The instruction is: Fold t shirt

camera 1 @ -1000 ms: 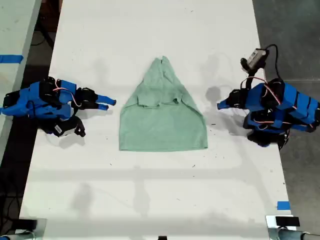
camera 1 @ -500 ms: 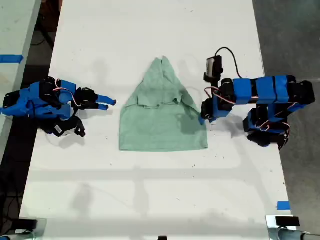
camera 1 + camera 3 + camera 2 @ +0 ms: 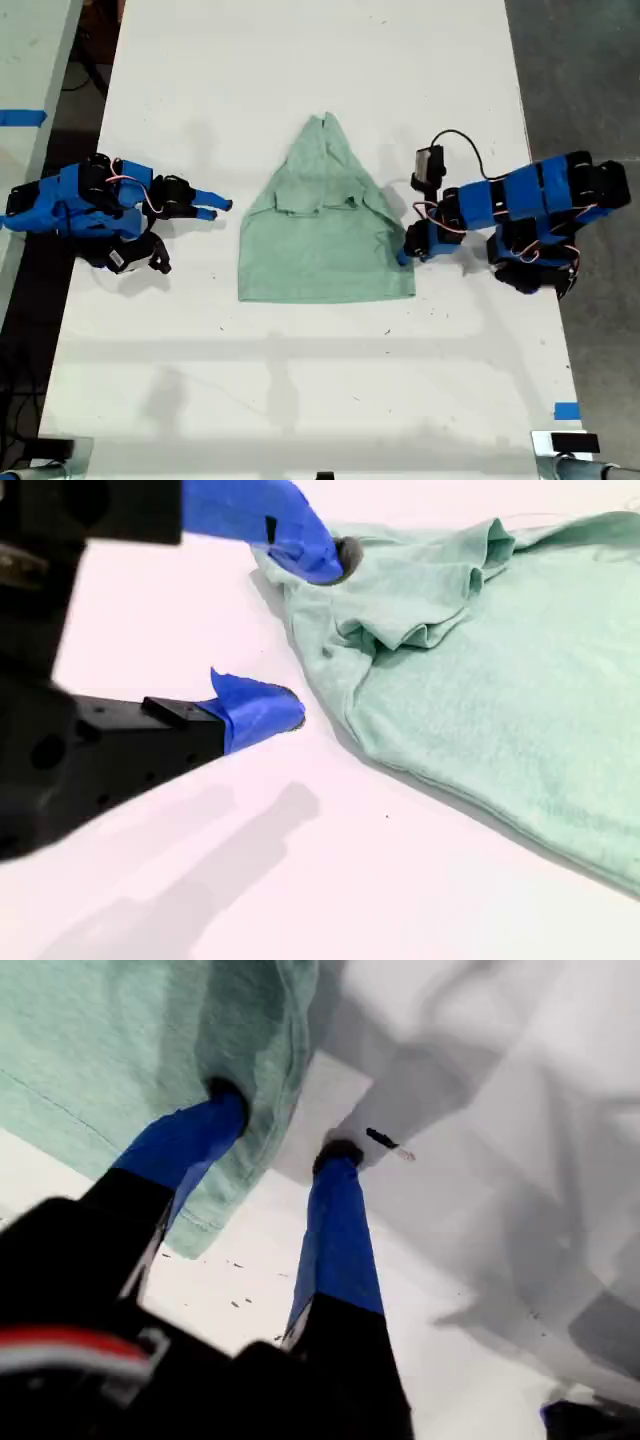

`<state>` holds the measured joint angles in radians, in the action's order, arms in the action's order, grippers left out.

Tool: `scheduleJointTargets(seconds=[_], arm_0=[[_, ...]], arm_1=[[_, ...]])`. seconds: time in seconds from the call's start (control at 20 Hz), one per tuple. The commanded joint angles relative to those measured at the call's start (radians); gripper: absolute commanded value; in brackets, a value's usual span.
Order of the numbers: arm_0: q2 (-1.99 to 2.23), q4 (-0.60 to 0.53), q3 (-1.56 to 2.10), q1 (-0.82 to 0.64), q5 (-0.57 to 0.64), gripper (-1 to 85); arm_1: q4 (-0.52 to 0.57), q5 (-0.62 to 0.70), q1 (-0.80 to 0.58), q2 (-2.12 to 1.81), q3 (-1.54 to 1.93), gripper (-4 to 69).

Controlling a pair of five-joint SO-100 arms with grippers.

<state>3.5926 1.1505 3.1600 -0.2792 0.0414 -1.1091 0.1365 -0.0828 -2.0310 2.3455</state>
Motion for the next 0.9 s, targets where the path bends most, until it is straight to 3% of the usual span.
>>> scheduleJointTargets(seconds=[0.0,0.05,0.15,0.4,0.5,0.7,0.85], arm_0=[[0.009,-0.011,-0.031,0.008,-0.011,19.5],[0.009,-0.011,-0.031,0.008,-0.011,19.5],[0.009,-0.011,-0.031,0.008,-0.011,19.5],[0.009,-0.011,-0.031,0.008,-0.011,19.5],[0.009,-0.011,-0.031,0.008,-0.011,19.5],[0.009,-0.011,-0.031,0.008,-0.011,19.5],[0.009,-0.011,-0.031,0.008,-0.011,19.5]], arm_1=[[0.051,0.021,-0.014,0.034,0.011,16.7],[0.054,0.026,-0.014,0.040,0.011,14.4],[0.054,0.026,-0.012,0.038,0.011,1.3],[-0.037,0.031,-0.012,0.084,-0.084,1.3],[-0.147,0.025,-0.008,0.118,-0.187,1.3],[-0.489,0.023,0.003,0.160,-0.551,1.3],[-0.609,0.084,0.005,0.215,-0.816,1.2]])
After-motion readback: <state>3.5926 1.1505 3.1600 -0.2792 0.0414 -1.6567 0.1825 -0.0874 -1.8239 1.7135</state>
